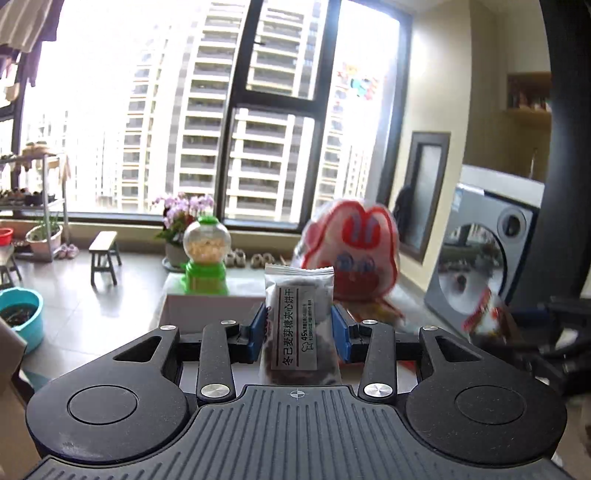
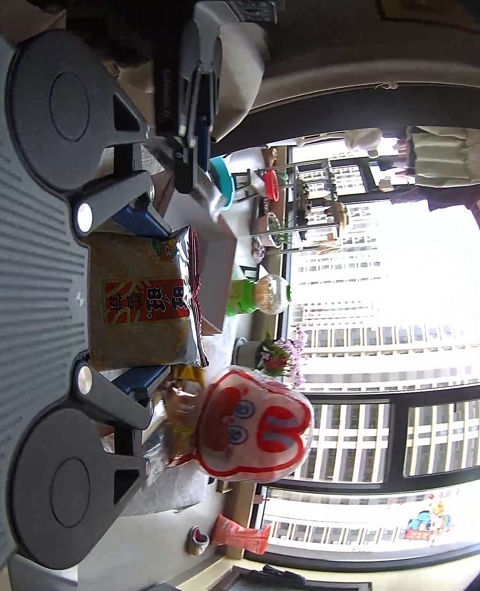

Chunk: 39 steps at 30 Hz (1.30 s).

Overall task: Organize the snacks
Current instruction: 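Carry both packets over the pink box and open both tools to drop them in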

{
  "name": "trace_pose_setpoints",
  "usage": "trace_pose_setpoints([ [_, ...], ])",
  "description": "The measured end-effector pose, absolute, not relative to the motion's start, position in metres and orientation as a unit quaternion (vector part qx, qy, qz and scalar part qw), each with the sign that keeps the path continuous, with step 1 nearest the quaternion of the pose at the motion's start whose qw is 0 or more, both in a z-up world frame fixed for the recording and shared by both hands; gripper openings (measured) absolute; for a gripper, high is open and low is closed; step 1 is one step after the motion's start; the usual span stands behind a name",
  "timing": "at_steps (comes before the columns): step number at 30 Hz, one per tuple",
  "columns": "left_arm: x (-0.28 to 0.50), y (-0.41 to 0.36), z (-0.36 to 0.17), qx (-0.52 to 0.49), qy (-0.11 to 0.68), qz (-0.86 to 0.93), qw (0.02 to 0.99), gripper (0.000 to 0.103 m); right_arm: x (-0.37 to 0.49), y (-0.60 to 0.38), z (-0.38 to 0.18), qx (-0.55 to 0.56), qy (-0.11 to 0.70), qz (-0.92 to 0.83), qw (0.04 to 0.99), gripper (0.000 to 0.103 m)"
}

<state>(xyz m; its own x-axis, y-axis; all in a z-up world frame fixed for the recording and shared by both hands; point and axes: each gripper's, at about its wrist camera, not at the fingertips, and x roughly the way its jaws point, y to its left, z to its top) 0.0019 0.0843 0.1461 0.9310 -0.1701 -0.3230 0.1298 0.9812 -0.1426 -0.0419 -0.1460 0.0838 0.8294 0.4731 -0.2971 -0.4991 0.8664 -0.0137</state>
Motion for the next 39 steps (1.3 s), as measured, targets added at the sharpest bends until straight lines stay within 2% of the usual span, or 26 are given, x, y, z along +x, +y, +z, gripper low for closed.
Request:
trace_pose_setpoints([
  [6, 0.080, 0.120, 0.107, -0.117, 0.213, -0.033, 0.969, 0.046, -0.020, -0.125, 0.080, -0.044, 0.174, 0.256, 0.950, 0.072],
  [10, 0.062, 0.151, 0.095, -0.155, 0.181, -0.019, 0.971, 0.046, -0.005, -0.118, 0.076, -0.057, 0.185, 0.245, 0.950, 0.072],
  [16, 0.047, 0.180, 0.079, -0.185, 0.190, 0.038, 0.963, 0.046, 0.059, -0.076, 0.095, -0.058, 0.191, 0.251, 0.947, 0.072],
  [19, 0.035, 0.186, 0.078, -0.197, 0.180, 0.049, 0.963, 0.046, 0.109, -0.041, 0.113, -0.021, 0.200, 0.274, 0.941, 0.081],
  [23, 0.031, 0.183, 0.073, -0.184, 0.197, 0.063, 0.961, 0.046, 0.151, -0.020, 0.114, -0.050, 0.205, 0.253, 0.944, 0.081],
  [27, 0.039, 0.180, 0.061, -0.206, 0.214, 0.056, 0.953, 0.046, 0.151, -0.069, 0.105, -0.042, 0.214, 0.235, 0.947, 0.081],
  [29, 0.043, 0.174, 0.055, -0.218, 0.218, 0.059, 0.950, 0.051, 0.147, -0.101, 0.097, -0.043, 0.219, 0.211, 0.952, 0.081],
  [33, 0.041, 0.158, 0.058, -0.196, 0.222, 0.070, 0.952, 0.054, 0.140, -0.170, 0.071, -0.049, 0.238, 0.138, 0.960, 0.081],
  [39, 0.032, 0.138, 0.063, -0.199, 0.224, 0.026, 0.954, 0.054, 0.162, -0.252, 0.017, 0.068, 0.319, 0.086, 0.942, 0.081],
])
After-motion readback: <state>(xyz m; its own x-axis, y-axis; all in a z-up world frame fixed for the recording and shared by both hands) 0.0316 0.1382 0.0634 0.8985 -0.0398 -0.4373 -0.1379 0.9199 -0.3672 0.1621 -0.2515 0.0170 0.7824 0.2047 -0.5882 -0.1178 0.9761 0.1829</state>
